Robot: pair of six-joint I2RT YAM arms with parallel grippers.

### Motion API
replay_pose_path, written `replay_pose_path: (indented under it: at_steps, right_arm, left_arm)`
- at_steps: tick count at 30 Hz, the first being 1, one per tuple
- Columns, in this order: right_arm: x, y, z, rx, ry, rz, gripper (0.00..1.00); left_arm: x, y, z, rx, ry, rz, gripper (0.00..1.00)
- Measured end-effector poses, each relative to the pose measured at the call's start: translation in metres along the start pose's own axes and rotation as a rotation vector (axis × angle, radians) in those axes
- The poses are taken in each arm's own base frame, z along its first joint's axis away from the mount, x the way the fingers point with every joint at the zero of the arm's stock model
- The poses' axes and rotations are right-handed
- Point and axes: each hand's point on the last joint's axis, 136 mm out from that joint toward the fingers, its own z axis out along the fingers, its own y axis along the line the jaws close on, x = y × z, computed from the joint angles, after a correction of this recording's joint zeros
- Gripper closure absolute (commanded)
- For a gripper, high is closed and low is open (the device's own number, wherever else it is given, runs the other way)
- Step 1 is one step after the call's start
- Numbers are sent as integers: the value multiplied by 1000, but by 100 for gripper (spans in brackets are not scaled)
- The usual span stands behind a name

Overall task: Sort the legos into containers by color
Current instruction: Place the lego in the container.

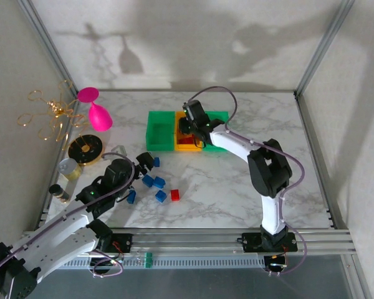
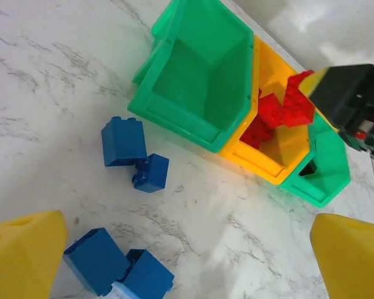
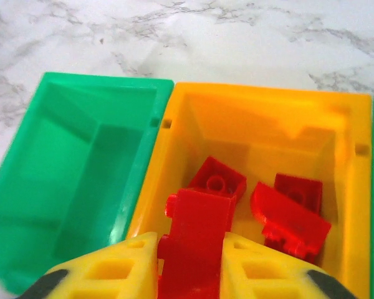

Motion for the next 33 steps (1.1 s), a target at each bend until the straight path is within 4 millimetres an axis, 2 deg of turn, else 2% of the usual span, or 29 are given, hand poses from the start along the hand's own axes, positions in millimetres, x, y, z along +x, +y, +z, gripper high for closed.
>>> replay_pose_path:
  at_steps: [3, 7, 13, 17, 19, 26, 33]
  right_arm:
    - [3, -3, 14, 13, 23, -18, 58]
    - [5, -5, 11, 19, 30, -35, 54]
    - [5, -7, -22, 12, 11, -50, 50]
    - [13, -3, -50, -8, 2, -62, 46]
    - [23, 4, -59, -18, 9, -78, 44]
    - [81, 34, -81, -64, 88, -164, 38]
    - [127, 50, -104, -100, 156, -184, 33]
  left_arm:
    - [-2, -8, 3, 12, 7, 4, 0]
    - [-5, -16, 4, 30, 3, 9, 0]
    - [-5, -18, 4, 42, 8, 9, 0]
    - [-5, -18, 3, 45, 8, 9, 0]
    - [-6, -19, 1, 52, 6, 6, 0]
    - [-10, -18, -11, 65, -3, 1, 0]
    - [-11, -10, -27, 76, -12, -8, 0]
